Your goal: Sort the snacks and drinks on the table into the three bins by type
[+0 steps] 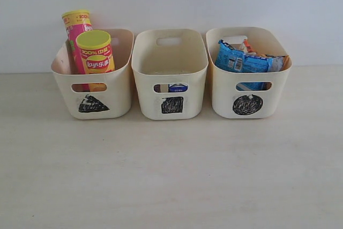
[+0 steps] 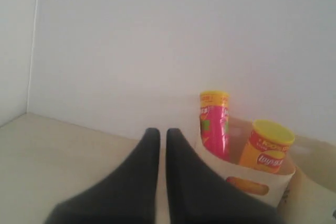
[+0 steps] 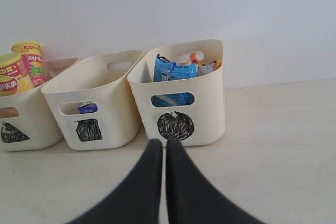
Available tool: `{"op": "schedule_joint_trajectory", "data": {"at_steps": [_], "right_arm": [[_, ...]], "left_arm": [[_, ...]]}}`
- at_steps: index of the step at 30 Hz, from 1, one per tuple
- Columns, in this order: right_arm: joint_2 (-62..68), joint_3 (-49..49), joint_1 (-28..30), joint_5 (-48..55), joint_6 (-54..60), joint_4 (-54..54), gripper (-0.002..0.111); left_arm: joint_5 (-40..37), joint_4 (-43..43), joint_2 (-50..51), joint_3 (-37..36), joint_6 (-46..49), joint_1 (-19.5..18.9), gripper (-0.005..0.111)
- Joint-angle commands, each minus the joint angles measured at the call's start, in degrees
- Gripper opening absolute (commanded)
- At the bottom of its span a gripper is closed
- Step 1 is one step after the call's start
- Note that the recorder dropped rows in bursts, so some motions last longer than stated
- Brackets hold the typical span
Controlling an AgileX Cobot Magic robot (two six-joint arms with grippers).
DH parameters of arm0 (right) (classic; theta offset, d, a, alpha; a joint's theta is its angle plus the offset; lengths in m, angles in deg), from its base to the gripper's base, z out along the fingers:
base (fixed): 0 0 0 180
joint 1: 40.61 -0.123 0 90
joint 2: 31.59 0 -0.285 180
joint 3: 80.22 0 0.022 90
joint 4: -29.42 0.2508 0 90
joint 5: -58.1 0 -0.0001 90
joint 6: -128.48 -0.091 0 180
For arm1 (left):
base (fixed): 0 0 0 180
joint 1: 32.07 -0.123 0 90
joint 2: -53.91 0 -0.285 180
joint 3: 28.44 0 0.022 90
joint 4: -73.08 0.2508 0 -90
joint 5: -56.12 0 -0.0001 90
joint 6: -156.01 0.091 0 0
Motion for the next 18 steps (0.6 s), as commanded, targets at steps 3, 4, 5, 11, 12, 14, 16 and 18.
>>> {"op": "schedule_joint_trajectory", "data": {"at_steps": [3,4,5,11,12,14,16,18], "right_arm": [[-0.3,-0.2,0.2,-0.3,0.1,-0.1,0.0],[-0.3,-0.2,0.2,-0.3,0.1,-0.1,0.0],[-0.3,-0.2,0.2,-0.3,0.1,-0.1,0.0],[-0.3,-0.2,0.2,-0.3,0.1,-0.1,0.0],[-0.3,-0.2,0.2,-0.3,0.1,-0.1,0.0],[-0.3,-0.2,0.2,-0.3,0.1,-0.1,0.0],[-0.3,-0.2,0.2,-0.3,0.1,-0.1,0.0],[-0.3,-0.2,0.2,-0.3,0.1,-0.1,0.0]], "left_arm": [[-3.1,-7.0,-6.3,-6.5,13.9,-0.6,0.004],[-3.4,-7.0,-6.3,-7.1,13.9,-0.6,0.004],[-3.7,-7.0,-6.3,-7.8,13.9,-0.6,0.004],[-5.8,-8.1,-6.3,-11.6,14.7,-0.6,0.004],[-5.8,-8.2,-6.3,-12.2,15.8,-0.6,0.004],[-5.7,-8.2,-6.3,-13.4,17.3,-0.6,0.004],[-5.2,-8.2,-6.3,-14.5,17.9,-0.6,0.004],[-4.5,-8.2,-6.3,-14.9,17.9,-0.6,0.004]]}}
